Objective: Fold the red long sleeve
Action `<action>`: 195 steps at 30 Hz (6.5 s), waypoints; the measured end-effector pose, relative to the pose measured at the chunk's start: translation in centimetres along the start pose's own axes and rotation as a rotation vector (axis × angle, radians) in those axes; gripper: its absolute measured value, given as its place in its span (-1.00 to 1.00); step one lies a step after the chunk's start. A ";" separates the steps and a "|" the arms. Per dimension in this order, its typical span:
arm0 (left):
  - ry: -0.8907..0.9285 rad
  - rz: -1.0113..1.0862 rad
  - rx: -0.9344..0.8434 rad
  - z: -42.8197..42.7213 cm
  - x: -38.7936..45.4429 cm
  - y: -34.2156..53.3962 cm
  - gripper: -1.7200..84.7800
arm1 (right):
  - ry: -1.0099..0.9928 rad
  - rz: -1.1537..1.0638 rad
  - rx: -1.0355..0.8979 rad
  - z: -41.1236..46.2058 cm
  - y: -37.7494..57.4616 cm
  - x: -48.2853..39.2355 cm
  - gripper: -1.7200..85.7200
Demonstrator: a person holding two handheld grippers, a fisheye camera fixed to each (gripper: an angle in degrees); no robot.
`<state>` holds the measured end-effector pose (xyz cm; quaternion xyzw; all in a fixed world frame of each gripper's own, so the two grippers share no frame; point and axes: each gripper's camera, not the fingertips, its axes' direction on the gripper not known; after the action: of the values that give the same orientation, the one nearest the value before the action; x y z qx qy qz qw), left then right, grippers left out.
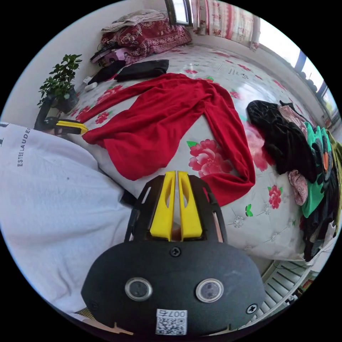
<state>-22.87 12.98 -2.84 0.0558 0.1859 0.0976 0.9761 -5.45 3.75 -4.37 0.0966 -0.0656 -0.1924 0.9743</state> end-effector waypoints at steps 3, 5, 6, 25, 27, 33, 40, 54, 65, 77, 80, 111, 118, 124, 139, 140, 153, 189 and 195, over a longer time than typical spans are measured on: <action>-0.028 -0.038 -0.064 1.4 -0.9 1.2 -0.85 | -0.075 0.041 -0.030 1.7 0.8 -0.3 -0.86; -0.014 -0.017 -0.034 1.0 -0.6 1.9 -0.82 | -0.119 0.000 0.014 2.6 1.3 -2.7 -0.83; -0.003 0.016 -0.018 0.9 -0.1 2.2 -0.81 | -0.120 -0.020 0.013 3.0 1.4 -3.5 -0.83; 0.287 -0.060 0.102 -4.0 -5.3 5.2 -0.97 | -0.149 -0.075 0.111 -4.8 5.4 -1.6 -0.96; 0.291 -0.092 0.102 -2.8 -6.3 5.1 -0.97 | -0.171 -0.068 0.048 -3.0 4.9 -0.9 -0.96; 0.180 -0.061 0.026 0.4 -9.2 -7.1 -0.97 | -0.102 -0.083 -0.026 0.8 -5.6 4.2 -0.96; 0.057 0.072 0.435 -19.6 -6.9 -18.0 -0.97 | 0.062 -0.134 0.577 -20.0 -13.0 6.3 -0.96; 0.033 -0.060 0.027 1.2 0.7 4.8 -0.98 | -0.189 -0.103 0.000 -0.1 6.7 -4.1 -0.93; -0.080 -0.241 -0.051 3.0 0.4 7.7 -0.89 | 0.103 0.329 0.089 1.0 3.8 5.4 -0.78; -0.227 -0.308 0.017 1.2 -1.9 -2.5 -0.84 | 0.302 0.430 -0.190 4.1 0.9 12.9 -0.86; -0.247 -0.267 0.011 1.3 -2.0 -4.3 -0.84 | 0.423 0.538 -0.230 1.8 3.8 17.1 -0.85; -0.487 -0.445 0.079 2.4 -16.7 -18.0 -0.84 | 0.088 0.183 0.110 7.9 -23.7 6.3 -0.86; -0.382 -0.357 0.175 -0.5 -9.4 -9.3 -0.84 | -0.057 0.177 0.054 3.1 -10.2 4.2 -0.85; -0.099 -0.091 0.001 4.7 1.2 -4.2 -0.79 | -0.095 0.119 -0.079 2.8 -1.2 -0.3 -0.83; -0.146 -0.014 -0.111 7.9 4.9 2.2 -0.89 | 0.065 -0.261 -0.201 4.9 4.4 -8.4 -0.85; -0.095 -0.049 -0.113 7.6 3.9 2.9 -0.89 | 0.074 -0.264 -0.221 4.8 4.5 -8.4 -0.85; -0.355 -0.611 0.121 2.4 -18.8 1.0 -0.71 | 0.066 -0.057 0.073 -1.9 -0.5 -8.3 -0.87; 0.197 0.527 0.358 -2.4 9.6 -8.9 -0.74 | 0.182 0.153 0.062 -2.7 2.6 -2.7 -0.88; -0.043 0.360 0.100 5.4 7.8 -5.7 -0.78 | 0.163 0.081 0.069 -1.8 0.3 -1.3 -0.87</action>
<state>-12.78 8.68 -1.45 0.1387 0.1569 0.2602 0.9426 -6.26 4.82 -6.23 0.1427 0.0034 -0.1421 0.9795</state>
